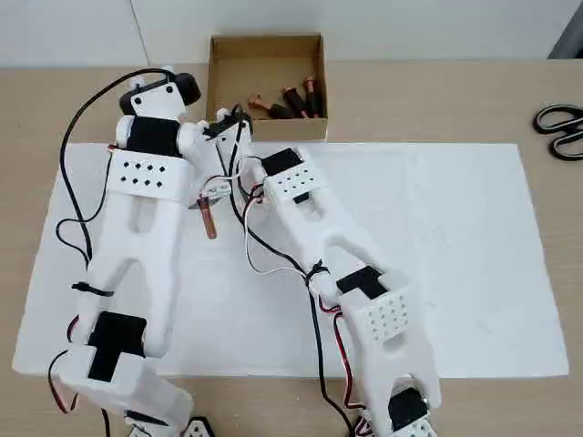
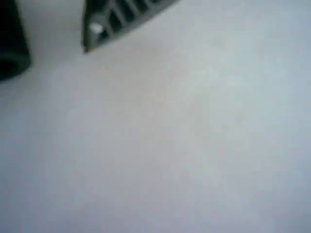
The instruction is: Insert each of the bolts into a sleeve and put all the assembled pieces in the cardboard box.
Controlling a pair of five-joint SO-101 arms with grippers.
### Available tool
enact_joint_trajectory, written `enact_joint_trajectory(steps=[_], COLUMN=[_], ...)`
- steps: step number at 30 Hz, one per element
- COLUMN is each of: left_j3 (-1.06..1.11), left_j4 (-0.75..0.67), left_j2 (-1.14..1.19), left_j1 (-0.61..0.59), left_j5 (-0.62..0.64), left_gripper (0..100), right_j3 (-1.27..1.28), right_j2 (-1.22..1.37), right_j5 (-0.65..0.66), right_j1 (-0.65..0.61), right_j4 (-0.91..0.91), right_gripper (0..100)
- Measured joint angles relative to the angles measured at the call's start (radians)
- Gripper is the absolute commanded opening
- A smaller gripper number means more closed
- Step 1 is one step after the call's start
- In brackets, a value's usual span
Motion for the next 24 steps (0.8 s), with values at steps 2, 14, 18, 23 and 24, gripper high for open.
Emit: enact_joint_trajectory(steps=[2,14,18,23,24], left_j3=[0.0,0.0,0.0,0.005,0.011], left_j4=[0.0,0.0,0.0,0.0,0.0], left_j2=[0.0,0.0,0.0,0.0,0.0], left_j1=[0.0,0.0,0.0,0.0,0.0], left_j5=[0.0,0.0,0.0,0.0,0.0], left_gripper=[1,1,1,1,1], right_j3=[-0.002,-0.002,-0.002,-0.002,-0.002], right_j2=[0.0,0.002,0.003,0.003,0.003], right_j5=[0.0,0.014,0.014,0.014,0.014], right_j1=[0.0,0.0,0.0,0.002,0.002], right_j4=[0.0,-0.028,-0.028,-0.028,-0.028], right_gripper=[27.7,21.8,21.2,17.7,17.6])
